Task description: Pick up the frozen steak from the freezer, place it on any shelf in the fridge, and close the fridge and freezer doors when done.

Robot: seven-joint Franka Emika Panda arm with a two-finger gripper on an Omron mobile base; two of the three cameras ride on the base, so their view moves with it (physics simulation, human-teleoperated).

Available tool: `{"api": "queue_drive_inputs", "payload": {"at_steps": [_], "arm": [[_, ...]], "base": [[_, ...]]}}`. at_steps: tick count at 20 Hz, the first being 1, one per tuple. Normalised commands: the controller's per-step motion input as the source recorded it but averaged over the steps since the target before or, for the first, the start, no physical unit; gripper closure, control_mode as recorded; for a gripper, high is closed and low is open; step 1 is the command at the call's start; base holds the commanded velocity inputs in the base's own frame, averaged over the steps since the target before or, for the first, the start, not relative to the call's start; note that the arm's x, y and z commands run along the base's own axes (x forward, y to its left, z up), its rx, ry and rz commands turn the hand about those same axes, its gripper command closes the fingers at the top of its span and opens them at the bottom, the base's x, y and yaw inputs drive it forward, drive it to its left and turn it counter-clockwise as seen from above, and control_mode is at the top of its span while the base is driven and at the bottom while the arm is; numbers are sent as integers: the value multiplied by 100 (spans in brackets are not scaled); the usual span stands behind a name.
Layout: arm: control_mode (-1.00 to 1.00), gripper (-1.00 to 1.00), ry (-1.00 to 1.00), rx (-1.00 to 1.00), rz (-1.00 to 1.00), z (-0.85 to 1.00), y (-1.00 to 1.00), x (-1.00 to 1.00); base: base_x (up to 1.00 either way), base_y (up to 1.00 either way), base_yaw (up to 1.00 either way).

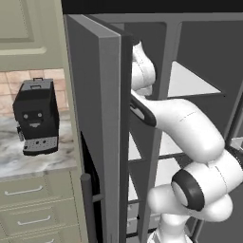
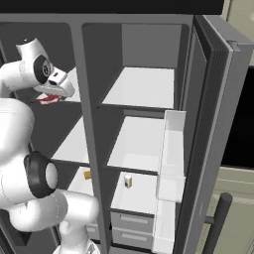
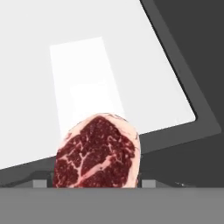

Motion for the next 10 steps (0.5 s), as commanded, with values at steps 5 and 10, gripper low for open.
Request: {"api": "queue_drive_inputs", "payload": {"at_steps": [5, 10], "arm": [[-100, 100, -15, 0, 0, 40, 32, -100], [-100, 100, -5, 0, 1, 26, -8, -100]], "base": [[0, 0, 0], [0, 0, 0]]}}
